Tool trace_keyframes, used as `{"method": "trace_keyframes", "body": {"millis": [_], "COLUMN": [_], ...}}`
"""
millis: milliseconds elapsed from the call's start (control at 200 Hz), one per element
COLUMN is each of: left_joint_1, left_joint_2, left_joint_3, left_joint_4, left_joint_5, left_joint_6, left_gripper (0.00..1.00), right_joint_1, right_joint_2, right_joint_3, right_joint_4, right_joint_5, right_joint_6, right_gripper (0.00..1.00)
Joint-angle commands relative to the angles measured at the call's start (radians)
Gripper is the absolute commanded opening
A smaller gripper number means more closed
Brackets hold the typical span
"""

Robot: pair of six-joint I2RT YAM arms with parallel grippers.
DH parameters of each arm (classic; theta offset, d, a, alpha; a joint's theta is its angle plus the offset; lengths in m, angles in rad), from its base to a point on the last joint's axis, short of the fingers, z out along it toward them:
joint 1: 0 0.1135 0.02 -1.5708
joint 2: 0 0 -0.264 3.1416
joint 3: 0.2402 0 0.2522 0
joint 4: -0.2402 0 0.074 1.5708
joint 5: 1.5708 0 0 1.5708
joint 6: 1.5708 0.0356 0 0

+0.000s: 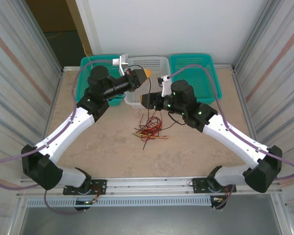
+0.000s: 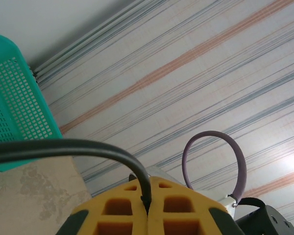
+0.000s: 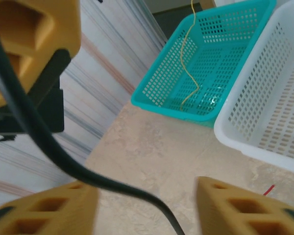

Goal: Untangle the cables

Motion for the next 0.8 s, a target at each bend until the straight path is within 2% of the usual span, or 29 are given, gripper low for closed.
{"method": "trace_keyframes", "body": {"millis": [0, 230, 321, 356, 436, 516, 666, 797], "left_joint_1": [0.005, 0.017, 0.025, 0.029, 0.035, 0.036, 0.036, 0.036], "left_joint_2": [0.004, 0.001, 0.004, 0.003, -0.007, -0.028, -0.079, -0.16], "left_joint_3": [-0.006, -0.02, -0.026, -0.028, -0.031, -0.025, -0.064, -0.194], "left_joint_4": [0.055, 0.054, 0.047, 0.036, -0.03, -0.161, -0.326, -0.318], "left_joint_5": [0.014, 0.008, 0.011, 0.009, -0.015, -0.068, -0.152, -0.22], "left_joint_6": [-0.028, -0.035, -0.026, -0.014, 0.042, 0.148, 0.298, 0.329], "left_gripper": [0.0, 0.0, 0.0, 0.09, 0.38, 0.55, 0.65, 0.74], "right_joint_1": [0.003, 0.003, -0.004, -0.01, -0.036, -0.096, -0.225, -0.342], "right_joint_2": [-0.013, -0.021, -0.021, -0.022, -0.022, -0.018, 0.01, 0.11], "right_joint_3": [-0.015, -0.014, 0.001, 0.005, 0.033, 0.073, 0.183, 0.33], "right_joint_4": [0.023, 0.0, -0.036, -0.051, -0.109, -0.163, -0.218, -0.305], "right_joint_5": [-0.017, 0.015, 0.04, 0.056, 0.106, 0.131, 0.091, 0.118], "right_joint_6": [0.003, -0.002, -0.006, -0.008, -0.012, -0.014, -0.054, -0.102], "right_gripper": [0.38, 0.04, 0.0, 0.0, 0.0, 0.0, 0.0, 0.0]}}
